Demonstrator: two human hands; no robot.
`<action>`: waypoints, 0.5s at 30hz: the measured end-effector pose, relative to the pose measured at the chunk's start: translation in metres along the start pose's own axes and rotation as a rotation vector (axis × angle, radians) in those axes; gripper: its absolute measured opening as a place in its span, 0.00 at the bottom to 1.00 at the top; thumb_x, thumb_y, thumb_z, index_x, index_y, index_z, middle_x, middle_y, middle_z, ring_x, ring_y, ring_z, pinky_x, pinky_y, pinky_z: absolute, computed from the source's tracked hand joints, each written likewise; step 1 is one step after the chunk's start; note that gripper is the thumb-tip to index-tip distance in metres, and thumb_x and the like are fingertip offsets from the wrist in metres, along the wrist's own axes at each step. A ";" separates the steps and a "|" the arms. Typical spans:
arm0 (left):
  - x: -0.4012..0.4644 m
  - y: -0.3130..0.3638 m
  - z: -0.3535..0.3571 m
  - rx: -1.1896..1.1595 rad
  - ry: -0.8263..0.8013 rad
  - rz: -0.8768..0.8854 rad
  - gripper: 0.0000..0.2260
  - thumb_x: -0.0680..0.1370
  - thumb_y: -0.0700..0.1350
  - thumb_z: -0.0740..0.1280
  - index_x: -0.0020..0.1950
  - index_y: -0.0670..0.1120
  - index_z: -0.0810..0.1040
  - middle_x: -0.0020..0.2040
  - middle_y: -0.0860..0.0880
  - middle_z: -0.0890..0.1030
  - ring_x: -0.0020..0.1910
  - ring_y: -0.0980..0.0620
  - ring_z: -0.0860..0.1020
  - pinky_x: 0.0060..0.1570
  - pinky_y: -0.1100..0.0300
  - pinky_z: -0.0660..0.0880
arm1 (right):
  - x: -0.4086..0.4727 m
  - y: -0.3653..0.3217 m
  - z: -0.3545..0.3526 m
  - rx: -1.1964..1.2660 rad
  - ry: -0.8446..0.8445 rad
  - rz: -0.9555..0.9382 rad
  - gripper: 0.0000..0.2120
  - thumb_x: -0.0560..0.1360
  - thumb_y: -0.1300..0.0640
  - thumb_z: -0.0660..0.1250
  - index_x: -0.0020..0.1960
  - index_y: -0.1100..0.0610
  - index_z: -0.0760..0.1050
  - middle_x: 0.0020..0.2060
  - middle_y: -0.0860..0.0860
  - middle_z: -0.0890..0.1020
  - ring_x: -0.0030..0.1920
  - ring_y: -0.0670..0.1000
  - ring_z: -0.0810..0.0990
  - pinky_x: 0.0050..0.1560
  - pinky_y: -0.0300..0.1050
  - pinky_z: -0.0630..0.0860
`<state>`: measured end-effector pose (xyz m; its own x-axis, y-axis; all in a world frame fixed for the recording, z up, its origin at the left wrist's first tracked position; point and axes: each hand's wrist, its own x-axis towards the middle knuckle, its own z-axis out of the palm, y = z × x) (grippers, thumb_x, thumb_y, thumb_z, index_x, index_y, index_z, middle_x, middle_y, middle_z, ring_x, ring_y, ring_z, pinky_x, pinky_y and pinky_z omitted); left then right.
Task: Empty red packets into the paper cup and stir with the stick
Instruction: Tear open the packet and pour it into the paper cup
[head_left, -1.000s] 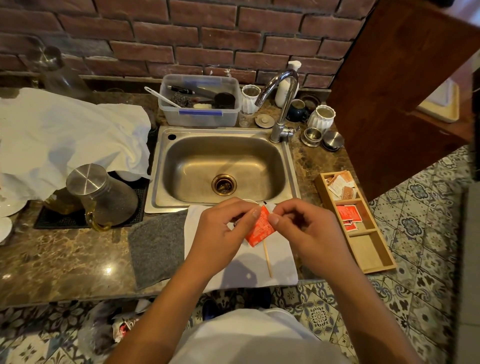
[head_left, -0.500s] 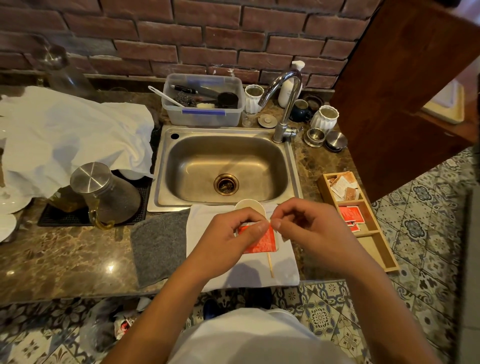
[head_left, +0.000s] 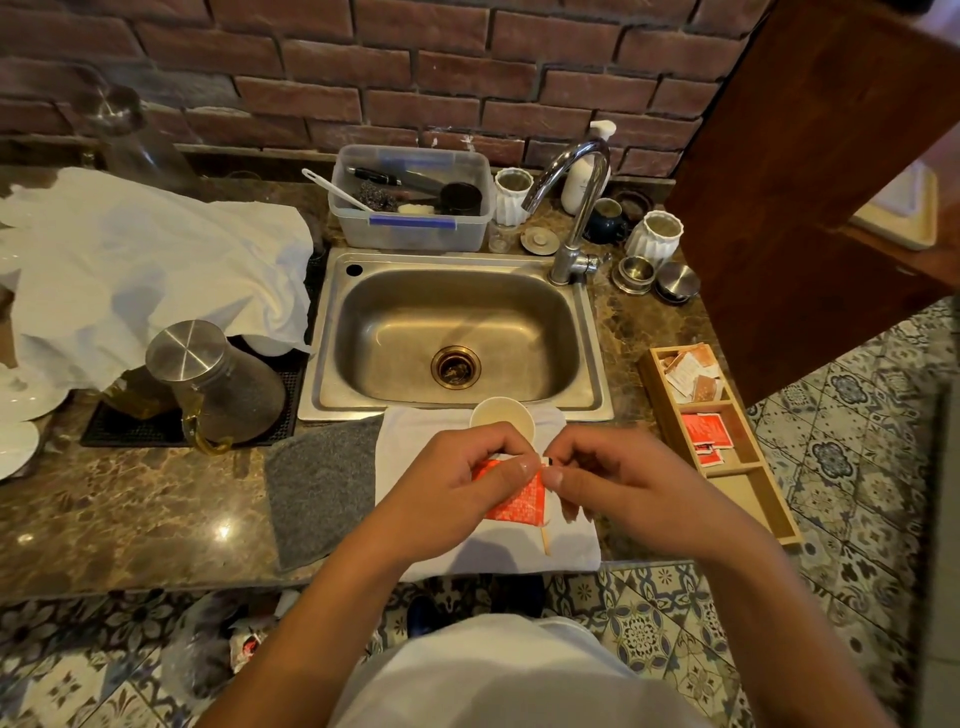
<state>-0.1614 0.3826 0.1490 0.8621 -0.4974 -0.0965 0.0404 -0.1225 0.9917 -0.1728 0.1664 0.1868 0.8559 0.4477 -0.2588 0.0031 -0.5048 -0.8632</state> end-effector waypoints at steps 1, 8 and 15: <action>0.001 0.000 0.000 -0.004 -0.015 -0.002 0.06 0.79 0.47 0.66 0.45 0.49 0.82 0.34 0.58 0.79 0.33 0.61 0.75 0.37 0.66 0.70 | 0.000 0.001 0.001 0.003 -0.001 -0.004 0.07 0.80 0.51 0.67 0.48 0.53 0.80 0.38 0.52 0.84 0.40 0.50 0.83 0.42 0.41 0.76; 0.003 0.002 0.001 -0.125 -0.024 -0.006 0.07 0.79 0.44 0.66 0.44 0.44 0.80 0.31 0.57 0.76 0.30 0.60 0.72 0.34 0.68 0.68 | 0.002 0.005 0.007 0.033 0.052 -0.058 0.09 0.81 0.50 0.65 0.50 0.54 0.81 0.38 0.54 0.83 0.39 0.53 0.82 0.43 0.56 0.79; 0.003 0.003 0.003 -0.161 0.002 -0.015 0.07 0.80 0.41 0.66 0.44 0.41 0.80 0.31 0.57 0.77 0.29 0.61 0.72 0.33 0.69 0.69 | 0.004 0.009 0.013 0.082 0.122 -0.078 0.14 0.80 0.47 0.63 0.48 0.56 0.81 0.36 0.54 0.83 0.37 0.53 0.81 0.40 0.51 0.77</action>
<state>-0.1607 0.3780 0.1512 0.8616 -0.4951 -0.1119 0.1341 0.0094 0.9909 -0.1759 0.1738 0.1724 0.9114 0.3873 -0.1393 0.0339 -0.4078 -0.9125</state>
